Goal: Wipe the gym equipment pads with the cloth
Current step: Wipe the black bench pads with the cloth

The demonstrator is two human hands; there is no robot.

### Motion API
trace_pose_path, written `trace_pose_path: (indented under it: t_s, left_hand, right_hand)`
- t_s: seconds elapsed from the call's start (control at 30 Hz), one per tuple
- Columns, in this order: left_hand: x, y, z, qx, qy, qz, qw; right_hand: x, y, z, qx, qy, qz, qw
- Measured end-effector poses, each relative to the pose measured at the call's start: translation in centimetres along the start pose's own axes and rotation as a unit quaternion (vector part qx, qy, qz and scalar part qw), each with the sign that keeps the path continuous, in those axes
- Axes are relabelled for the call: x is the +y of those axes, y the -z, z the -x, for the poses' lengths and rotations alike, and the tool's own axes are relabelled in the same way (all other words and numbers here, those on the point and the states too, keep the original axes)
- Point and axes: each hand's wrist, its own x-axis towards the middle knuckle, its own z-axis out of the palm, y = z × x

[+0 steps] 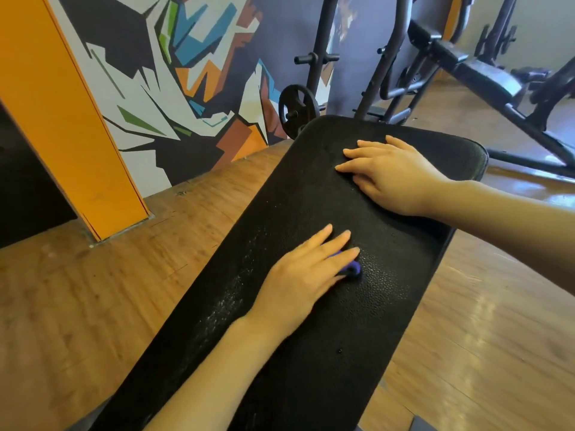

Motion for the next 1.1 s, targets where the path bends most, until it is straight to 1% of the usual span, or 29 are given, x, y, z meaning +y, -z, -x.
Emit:
trace_pose_path:
  t_s: [0.07,0.1,0.17,0.23,0.3,0.37,0.43,0.47,0.53,0.63,0.67,0.73,0.77,0.87,0.93,0.97,1.03,1.1]
  left_hand:
    - [-2.1,-0.1,-2.1,0.027,0.049,-0.008,0.998]
    - [-3.2,0.0,-3.2,0.046,0.089,-0.006,0.995]
    - [-4.3,0.3,-4.7,0.047,0.176,-0.002,0.983]
    - [-3.4,0.4,-4.4,0.059,0.205,0.001,0.977]
    - [-1.5,0.2,-2.7,0.066,0.163,0.017,0.984]
    - [0.4,0.1,-0.3,0.049,0.1,0.024,0.994]
    - [0.0,0.3,0.5,0.029,0.052,0.012,0.998]
    - [-1.0,0.4,0.2,0.028,0.048,0.004,0.998]
    - [-3.8,0.6,-1.3,0.044,0.09,-0.014,0.995]
    - [-8.6,0.9,-4.6,0.058,0.208,-0.025,0.976]
    - [-9.3,0.9,-5.3,0.058,0.231,-0.021,0.971]
    - [-8.6,0.7,-5.0,0.06,0.242,-0.021,0.968]
    - [-7.5,0.7,-3.7,0.064,0.231,-0.027,0.97]
    - [-4.5,1.5,2.7,0.061,0.202,-0.03,0.977]
    - [-4.1,1.9,5.4,0.05,0.195,-0.034,0.979]
    - [-4.6,2.0,5.2,0.051,0.188,-0.039,0.98]
    - [-6.3,1.9,2.0,0.052,0.195,-0.034,0.979]
    - [-8.8,1.5,-2.6,0.054,0.236,-0.019,0.97]
  right_hand:
    - [-1.1,-0.5,-0.4,0.028,-0.026,-0.01,0.999]
    - [-1.5,-0.9,-0.4,0.044,-0.032,-0.008,0.999]
    - [-1.8,-1.3,-0.3,0.059,-0.032,0.002,0.998]
    - [-1.7,-1.3,-0.2,0.052,-0.031,0.009,0.998]
    - [-2.0,-1.4,-0.3,0.051,-0.04,0.015,0.998]
    - [-2.7,-1.6,-0.7,0.058,-0.047,0.004,0.997]
    - [-3.4,-2.0,-1.2,0.07,-0.035,-0.008,0.997]
    - [-3.6,-2.1,-1.3,0.075,-0.027,-0.008,0.997]
    - [-3.7,-2.4,-1.6,0.077,-0.025,-0.009,0.997]
    - [-3.7,-2.6,-1.5,0.077,-0.03,-0.02,0.996]
    - [-3.7,-2.6,-1.6,0.078,-0.028,-0.022,0.996]
    - [-3.7,-2.5,-1.5,0.077,-0.025,-0.021,0.996]
    - [-3.6,-2.4,-1.4,0.077,-0.026,-0.021,0.996]
    - [-3.7,-2.3,-1.3,0.077,-0.026,-0.025,0.996]
    - [-3.8,-2.3,-1.2,0.075,-0.027,-0.024,0.997]
    - [-3.9,-2.2,-1.2,0.071,-0.028,-0.022,0.997]
    - [-3.9,-2.4,-1.4,0.067,-0.029,-0.016,0.997]
    - [-3.8,-2.5,-1.5,0.069,-0.028,-0.014,0.997]
